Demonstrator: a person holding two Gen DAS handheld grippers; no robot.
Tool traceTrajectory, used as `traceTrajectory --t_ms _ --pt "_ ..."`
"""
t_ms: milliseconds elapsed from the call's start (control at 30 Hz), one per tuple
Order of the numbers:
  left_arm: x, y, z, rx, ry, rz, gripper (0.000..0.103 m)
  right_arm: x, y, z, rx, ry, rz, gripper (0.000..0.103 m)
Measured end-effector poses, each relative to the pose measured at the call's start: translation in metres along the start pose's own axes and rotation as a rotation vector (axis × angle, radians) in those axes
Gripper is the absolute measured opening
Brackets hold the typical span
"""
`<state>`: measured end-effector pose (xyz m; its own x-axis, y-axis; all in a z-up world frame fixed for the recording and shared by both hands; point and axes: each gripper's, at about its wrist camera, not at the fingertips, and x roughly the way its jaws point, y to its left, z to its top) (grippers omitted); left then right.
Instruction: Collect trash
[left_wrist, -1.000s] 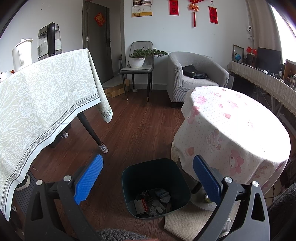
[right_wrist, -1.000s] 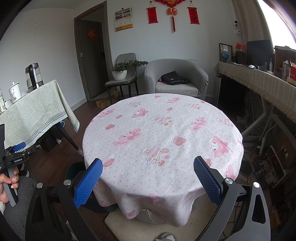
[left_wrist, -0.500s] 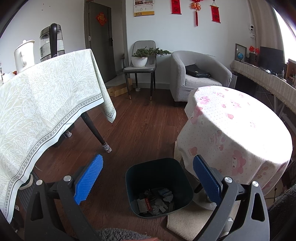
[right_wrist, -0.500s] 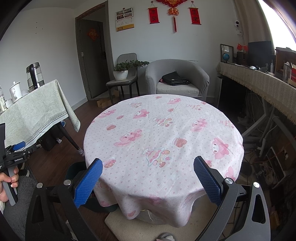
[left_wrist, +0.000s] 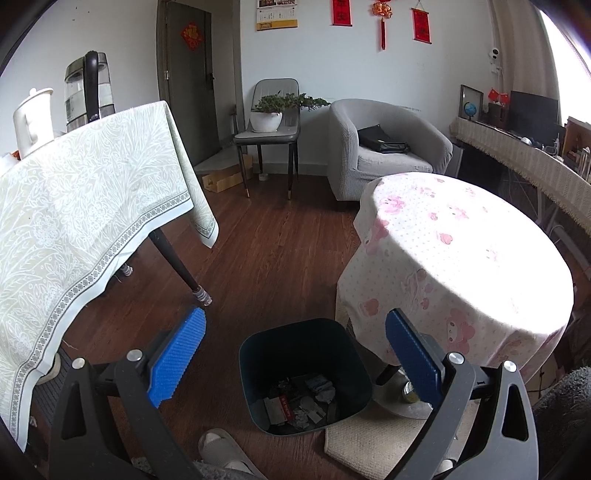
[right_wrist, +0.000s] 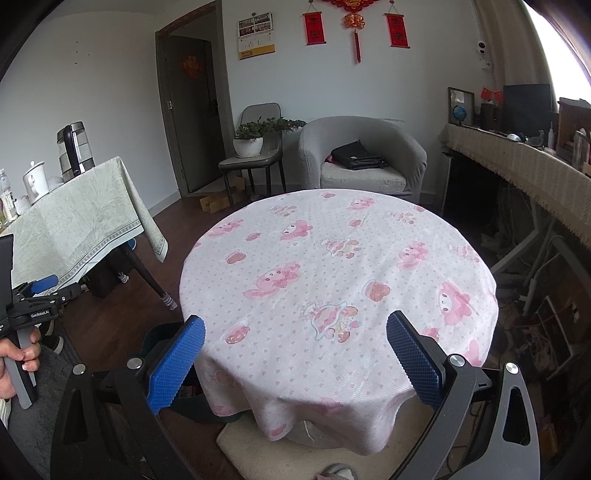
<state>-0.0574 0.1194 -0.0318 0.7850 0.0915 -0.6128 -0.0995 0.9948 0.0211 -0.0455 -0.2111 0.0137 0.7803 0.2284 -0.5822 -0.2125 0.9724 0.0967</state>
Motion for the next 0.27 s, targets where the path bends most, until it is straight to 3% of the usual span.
traceTrajectory --t_ms 267 --pt "0.005 -0.002 -0.007 0.006 0.008 -0.011 0.100 0.011 0.016 -0.002 -0.063 0.023 -0.023 0.100"
